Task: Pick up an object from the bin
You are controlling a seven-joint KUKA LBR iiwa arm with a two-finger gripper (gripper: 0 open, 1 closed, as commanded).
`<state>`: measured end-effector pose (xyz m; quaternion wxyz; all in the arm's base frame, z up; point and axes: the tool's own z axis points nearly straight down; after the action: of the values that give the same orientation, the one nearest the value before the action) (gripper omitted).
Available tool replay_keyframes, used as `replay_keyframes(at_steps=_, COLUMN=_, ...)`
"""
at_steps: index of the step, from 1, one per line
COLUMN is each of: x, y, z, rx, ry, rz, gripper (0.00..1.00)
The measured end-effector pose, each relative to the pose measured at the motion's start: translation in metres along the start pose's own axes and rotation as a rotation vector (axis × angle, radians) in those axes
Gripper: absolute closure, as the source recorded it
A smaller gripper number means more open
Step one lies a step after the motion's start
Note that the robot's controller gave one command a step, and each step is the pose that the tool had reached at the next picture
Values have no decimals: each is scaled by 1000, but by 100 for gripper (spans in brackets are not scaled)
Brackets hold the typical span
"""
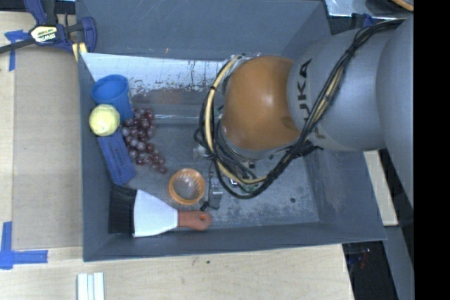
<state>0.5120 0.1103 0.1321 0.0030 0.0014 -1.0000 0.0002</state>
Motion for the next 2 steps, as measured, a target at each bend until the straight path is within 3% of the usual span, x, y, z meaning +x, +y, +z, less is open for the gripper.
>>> replay_keyframes(at_steps=1, x=-3, y=0, z=-4, rx=-1, ry=-9, rz=4, gripper=0)
replay_keyframes(at_steps=2, x=-73, y=69, z=61, rx=-2, ry=-11, rz=-33, gripper=0)
